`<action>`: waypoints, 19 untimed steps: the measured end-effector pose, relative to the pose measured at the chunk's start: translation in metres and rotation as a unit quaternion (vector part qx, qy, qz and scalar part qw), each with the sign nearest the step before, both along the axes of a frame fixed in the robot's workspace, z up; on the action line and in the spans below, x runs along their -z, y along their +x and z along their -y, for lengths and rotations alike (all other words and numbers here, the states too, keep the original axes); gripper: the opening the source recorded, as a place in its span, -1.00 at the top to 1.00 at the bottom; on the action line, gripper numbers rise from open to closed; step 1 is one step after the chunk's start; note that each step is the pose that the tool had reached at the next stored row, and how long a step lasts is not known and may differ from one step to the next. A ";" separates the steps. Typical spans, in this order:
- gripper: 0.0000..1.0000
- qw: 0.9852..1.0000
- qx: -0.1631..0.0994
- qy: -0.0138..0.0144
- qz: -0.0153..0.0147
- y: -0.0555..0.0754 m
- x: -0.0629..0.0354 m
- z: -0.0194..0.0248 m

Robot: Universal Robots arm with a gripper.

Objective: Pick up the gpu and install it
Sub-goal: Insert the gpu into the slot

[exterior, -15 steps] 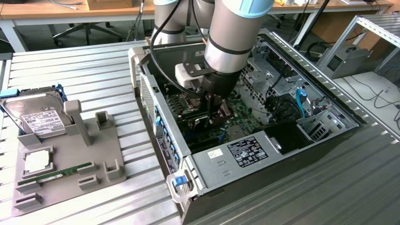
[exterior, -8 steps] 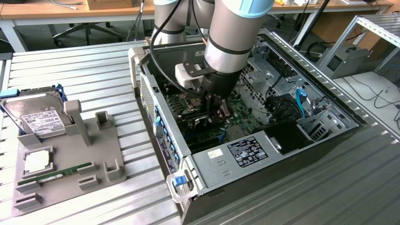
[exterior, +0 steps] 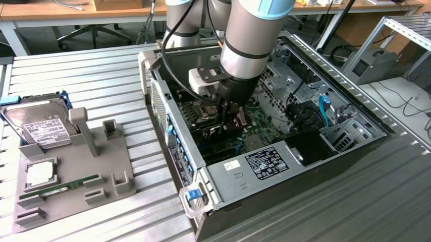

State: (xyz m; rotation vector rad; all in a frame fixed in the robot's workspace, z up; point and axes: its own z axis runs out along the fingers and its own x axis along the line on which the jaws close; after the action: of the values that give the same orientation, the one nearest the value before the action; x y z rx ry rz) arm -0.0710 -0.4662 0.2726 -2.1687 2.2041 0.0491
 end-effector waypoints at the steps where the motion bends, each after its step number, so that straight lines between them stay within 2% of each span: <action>1: 0.36 1.000 0.000 0.000 0.000 0.000 0.0000 0.0000; 5: 0.36 1.000 0.000 0.000 0.000 0.000 0.0000 0.0000; 8: 0.48 1.000 0.000 0.000 0.000 0.000 0.0000 0.0000; 19: 0.48 1.000 0.000 0.000 0.000 0.000 0.0000 -0.0018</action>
State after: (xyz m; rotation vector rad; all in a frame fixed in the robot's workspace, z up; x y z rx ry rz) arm -0.0712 -0.4644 0.2726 -2.1689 2.2040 0.0491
